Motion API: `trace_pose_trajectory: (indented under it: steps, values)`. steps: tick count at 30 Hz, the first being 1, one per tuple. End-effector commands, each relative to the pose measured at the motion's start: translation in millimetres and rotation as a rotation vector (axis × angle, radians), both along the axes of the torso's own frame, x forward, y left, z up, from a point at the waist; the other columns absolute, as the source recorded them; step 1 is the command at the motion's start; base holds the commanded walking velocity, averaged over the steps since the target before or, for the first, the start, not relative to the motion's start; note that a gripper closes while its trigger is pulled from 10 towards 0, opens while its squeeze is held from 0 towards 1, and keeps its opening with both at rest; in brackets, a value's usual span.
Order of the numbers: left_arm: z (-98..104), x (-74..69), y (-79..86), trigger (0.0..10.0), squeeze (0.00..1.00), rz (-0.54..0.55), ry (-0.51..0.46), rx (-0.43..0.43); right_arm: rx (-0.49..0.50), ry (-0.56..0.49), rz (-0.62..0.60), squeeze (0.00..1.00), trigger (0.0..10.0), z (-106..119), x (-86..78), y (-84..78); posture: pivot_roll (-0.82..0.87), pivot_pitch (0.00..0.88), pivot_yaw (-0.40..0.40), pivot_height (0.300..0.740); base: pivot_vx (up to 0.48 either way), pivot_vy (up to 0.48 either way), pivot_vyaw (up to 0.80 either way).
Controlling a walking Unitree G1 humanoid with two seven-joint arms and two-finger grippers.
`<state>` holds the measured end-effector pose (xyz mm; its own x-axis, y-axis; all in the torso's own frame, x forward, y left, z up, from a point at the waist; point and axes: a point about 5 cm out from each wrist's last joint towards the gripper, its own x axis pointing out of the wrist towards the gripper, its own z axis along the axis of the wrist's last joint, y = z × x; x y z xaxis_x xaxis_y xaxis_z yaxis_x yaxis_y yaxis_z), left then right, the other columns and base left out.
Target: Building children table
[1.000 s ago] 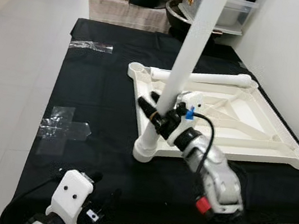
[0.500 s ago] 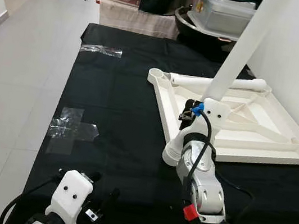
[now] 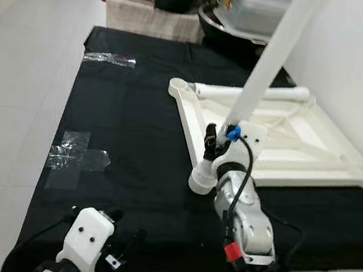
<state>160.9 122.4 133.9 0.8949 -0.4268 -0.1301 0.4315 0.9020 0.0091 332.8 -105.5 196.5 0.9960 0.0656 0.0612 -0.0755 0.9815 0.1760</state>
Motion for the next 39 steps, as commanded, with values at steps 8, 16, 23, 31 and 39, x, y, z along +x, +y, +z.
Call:
trace_pose_trajectory:
  steps: [8, 16, 23, 31, 39]
  values:
    - [-4, 0.3, 1.9, 10.0, 0.0, 0.05, 0.019, -0.023, 0.003, -0.125, 0.183, 0.0, 10.0, 16, 25.7, -38.4, 0.14, 0.099, -0.139, 0.74, 0.0, 0.0, 0.0]
    - [-4, -0.7, 3.2, 10.0, 0.0, 0.053, 0.023, -0.012, -0.013, -0.141, 0.221, 0.0, 10.0, 17, 33.3, -43.9, 0.14, 0.104, -0.137, 0.74, 0.0, 0.195, 0.0]
    - [-4, -0.8, 3.9, 10.0, 0.0, 0.065, 0.026, -0.016, -0.027, -0.142, 0.27, 0.0, 10.0, 12, 33.2, -38.2, 0.14, 0.105, -0.138, 0.74, 0.0, 0.0, 0.0]
    - [-5, -0.3, 5.2, 10.0, 0.0, 0.078, 0.031, -0.013, -0.008, -0.14, 0.292, 0.0, 10.0, 11, 36.9, -35.0, 0.14, 0.106, -0.142, 0.74, 0.0, 0.0, 0.0]
    - [-6, -0.7, 5.1, 10.0, 0.0, 0.076, 0.034, -0.011, 0.014, -0.091, 0.546, 0.0, 10.0, 5, 34.4, -14.2, 0.15, 0.106, -0.141, 0.74, 0.0, 0.0, 0.0]
